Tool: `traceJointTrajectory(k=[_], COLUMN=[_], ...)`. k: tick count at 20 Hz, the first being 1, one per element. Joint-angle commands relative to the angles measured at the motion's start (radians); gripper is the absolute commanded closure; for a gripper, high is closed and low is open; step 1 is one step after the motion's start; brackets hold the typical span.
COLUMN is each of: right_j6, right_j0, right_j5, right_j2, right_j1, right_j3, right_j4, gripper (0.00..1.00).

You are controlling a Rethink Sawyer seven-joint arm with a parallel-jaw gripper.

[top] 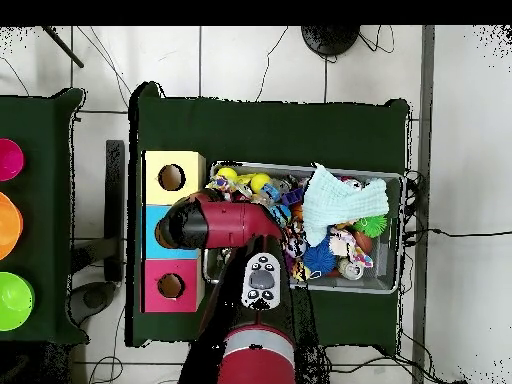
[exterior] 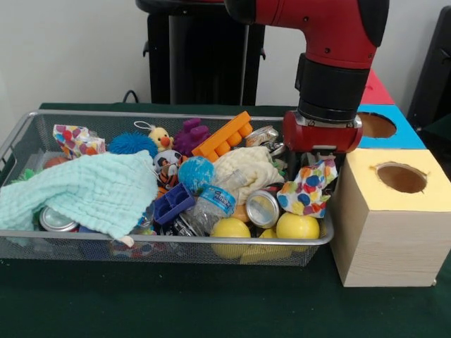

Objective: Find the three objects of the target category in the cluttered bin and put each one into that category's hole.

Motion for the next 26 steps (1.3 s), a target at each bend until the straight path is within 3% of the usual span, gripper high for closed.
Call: traceJointTrajectory(k=[1,16,21,26], right_j6=[0.208,0.196,0.193,0.199], right_j0=[0.007,0.000,-0.002,0.000], right_j5=[0.080,0.125,0.113,0.048], right_j2=[0.073,0.072,0.075,0.086], right_j1=[-0.020,-0.103,-0.091,-0.033], right_j3=[0.047,0.099,0.092,0.059], right_j4=[0.065,0.075,0.080,0.081], gripper=[0.00,0.00,0.00,0.00])
